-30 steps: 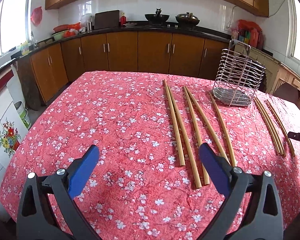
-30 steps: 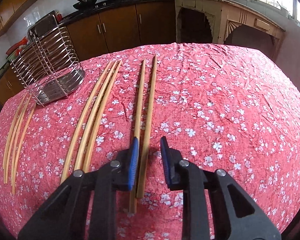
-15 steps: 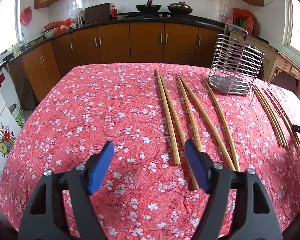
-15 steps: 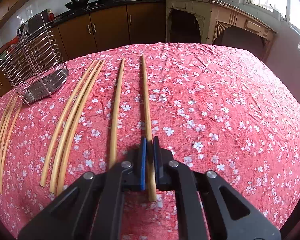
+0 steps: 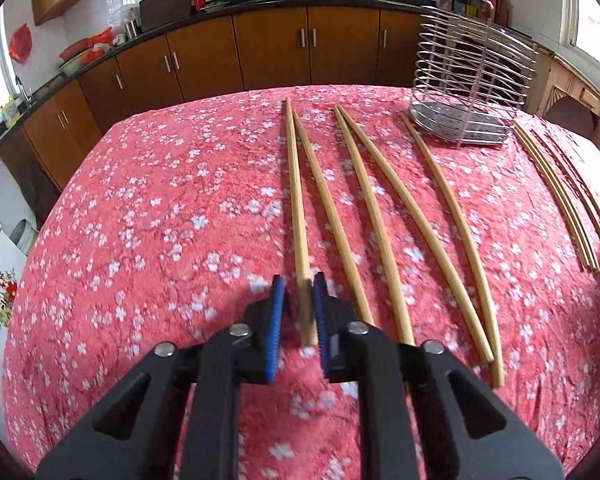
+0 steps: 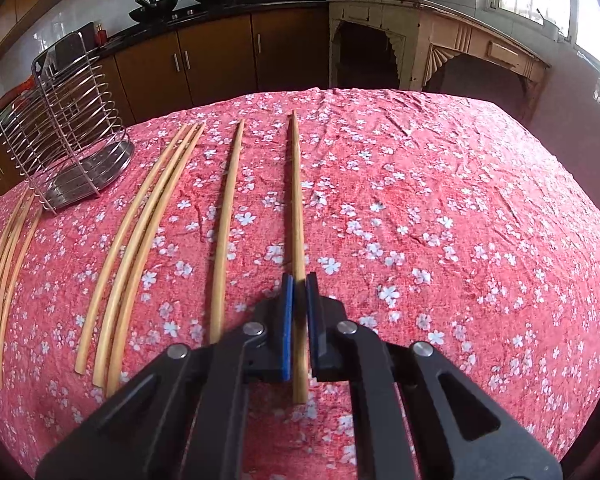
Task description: Organize utensils
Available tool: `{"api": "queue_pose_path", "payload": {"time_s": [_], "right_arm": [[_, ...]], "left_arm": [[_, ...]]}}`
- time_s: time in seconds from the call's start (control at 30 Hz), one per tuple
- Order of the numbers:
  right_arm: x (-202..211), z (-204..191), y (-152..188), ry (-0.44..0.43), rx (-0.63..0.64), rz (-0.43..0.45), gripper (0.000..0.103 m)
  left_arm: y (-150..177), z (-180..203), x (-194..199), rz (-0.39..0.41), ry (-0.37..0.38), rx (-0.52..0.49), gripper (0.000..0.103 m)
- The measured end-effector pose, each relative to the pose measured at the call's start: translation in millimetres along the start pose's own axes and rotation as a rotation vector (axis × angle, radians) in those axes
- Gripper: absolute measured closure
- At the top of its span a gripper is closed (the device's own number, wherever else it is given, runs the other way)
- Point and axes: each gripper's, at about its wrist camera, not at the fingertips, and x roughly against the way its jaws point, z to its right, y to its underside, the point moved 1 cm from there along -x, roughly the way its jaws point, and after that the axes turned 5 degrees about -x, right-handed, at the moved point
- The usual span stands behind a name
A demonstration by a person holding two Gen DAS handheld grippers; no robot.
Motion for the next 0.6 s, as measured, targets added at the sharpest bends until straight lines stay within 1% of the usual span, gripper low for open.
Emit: {"api": "queue_pose_path", "payload": {"time_s": [0.13,0.27,0.3,0.37,0.4,0.43,0.5,0.6], "right_arm": [[-5.3,13.2,-11.0,0.012,-0.033,0.001,0.095],[-7.4,20.3,-15.3,0.005,-0.051,0.002,0.095],[-6.2,21.7,-14.8,0.0,-0.056,0.0,0.095],[-2.9,22.6,-9.8,-0.009,-0.057,0.0,0.091],[-0.6,22.5,-7.5,-0.014,-0.052,0.001,0.09],[1.6,21.8,-3.3,-0.019,-0.049,0.002,0.087],[6.3,21.5,3.0,-0.029,-0.047,0.003,0.086],[12.5,21.7,10.5,-0.041,-0.046,0.0,0.085]], "left_arm": [[-15.5,-19.0,-14.3,-0.005,-0.042,0.029,0.093],[-23.5,-37.9,-23.7,-0.005,-0.04,0.069,0.092],[-23.5,-40.0,-23.5,-0.004,-0.04,0.074,0.09],[-19.2,-43.5,-19.7,0.0,-0.015,0.084,0.066],[-18.0,-45.5,-17.9,0.004,-0.017,0.088,0.044],[-15.0,-46.2,-11.9,0.024,-0.014,0.091,0.039],[-9.0,-43.3,-3.3,0.047,-0.006,0.076,0.039],[-1.8,-43.6,-4.7,0.012,0.014,0.069,0.04]]}}
